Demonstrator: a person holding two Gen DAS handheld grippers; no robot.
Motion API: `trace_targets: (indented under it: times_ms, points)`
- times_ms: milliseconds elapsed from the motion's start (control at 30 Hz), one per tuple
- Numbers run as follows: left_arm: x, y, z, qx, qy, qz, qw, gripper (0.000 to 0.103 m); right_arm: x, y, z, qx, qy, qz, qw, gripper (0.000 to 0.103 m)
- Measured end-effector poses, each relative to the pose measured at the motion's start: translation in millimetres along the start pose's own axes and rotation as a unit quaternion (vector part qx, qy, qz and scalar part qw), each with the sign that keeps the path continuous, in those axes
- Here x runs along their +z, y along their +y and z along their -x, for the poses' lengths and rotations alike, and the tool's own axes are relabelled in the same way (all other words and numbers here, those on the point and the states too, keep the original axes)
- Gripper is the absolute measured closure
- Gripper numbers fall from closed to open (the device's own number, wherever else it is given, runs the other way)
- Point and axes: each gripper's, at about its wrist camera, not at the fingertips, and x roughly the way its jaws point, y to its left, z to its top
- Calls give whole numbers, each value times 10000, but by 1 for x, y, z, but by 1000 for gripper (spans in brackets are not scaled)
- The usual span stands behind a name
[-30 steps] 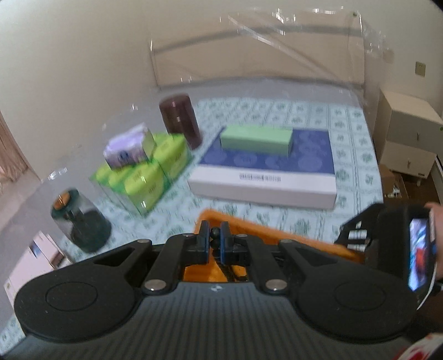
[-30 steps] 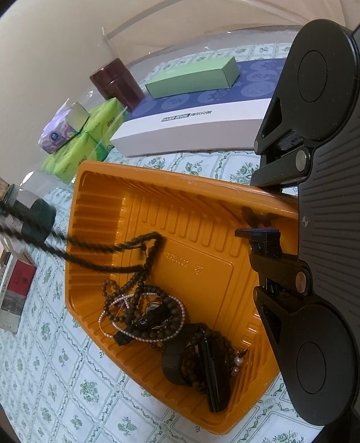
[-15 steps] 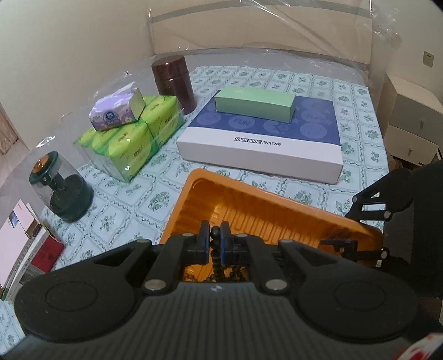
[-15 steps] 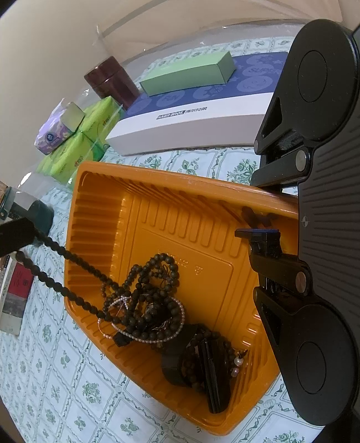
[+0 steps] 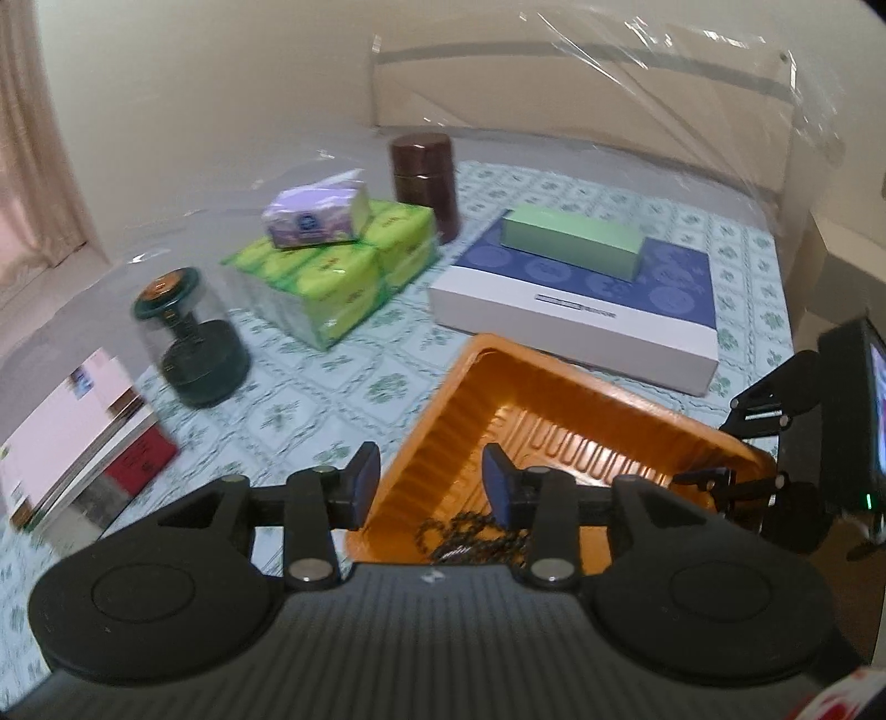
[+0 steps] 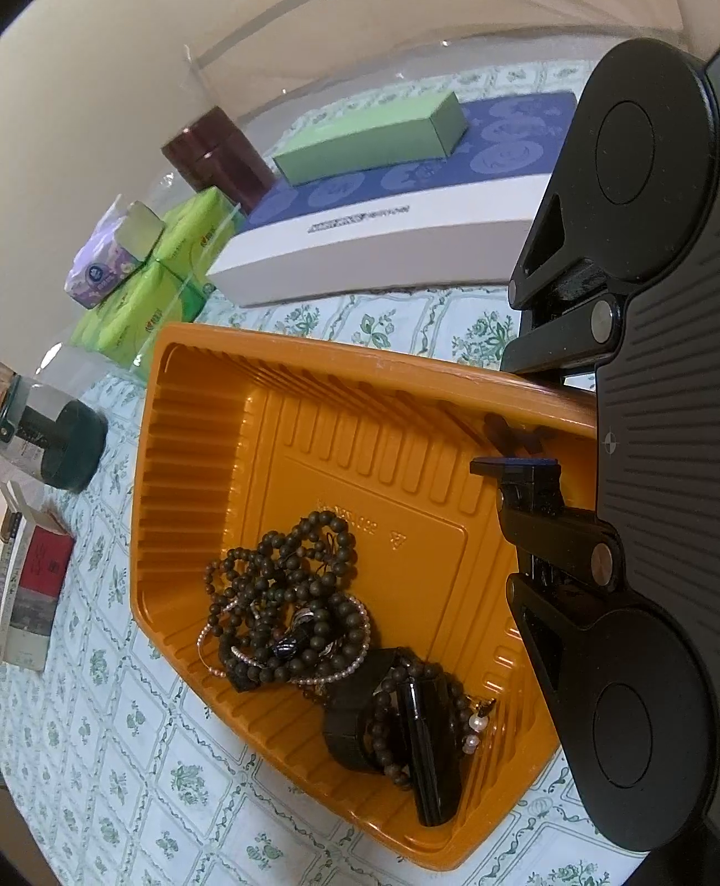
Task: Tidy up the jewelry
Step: 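Open the left tool while the right tool sets the tray on the tablecloth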
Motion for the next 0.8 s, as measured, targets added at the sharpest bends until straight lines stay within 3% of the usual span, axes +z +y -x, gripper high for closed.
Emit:
trace_targets:
  times_ms: [333,467,533,600,633,700,800]
  points:
    - [-81,34,67,648,-313,796,9942,58,-19,-42,-28,1028,-144,-957,9900,94]
    - [-120,40,86,714,-393,1378,9871,56,-33,-64,-34,1526,-421,-1599,9743,93]
    - [-136,40,93,784,-396,1634,9826,54,-41,-77,-32,1811,-575,-2092,9592,86]
    - [-152,39,100,871,-430,1927,9764,51,-50,-86,-27,1919,-796,-2481,9462,47]
    - [-159,39,103,920,-457,2040,9736,46,-53,-91,-23,1932,-914,-2653,9402,41]
    - [-172,35,110,1066,-522,2259,9669,33,-60,-99,-11,1903,-1145,-2985,9282,38]
    - [-190,27,120,1356,-606,2539,9557,13,-62,-97,14,1565,-1297,-3089,9291,38]
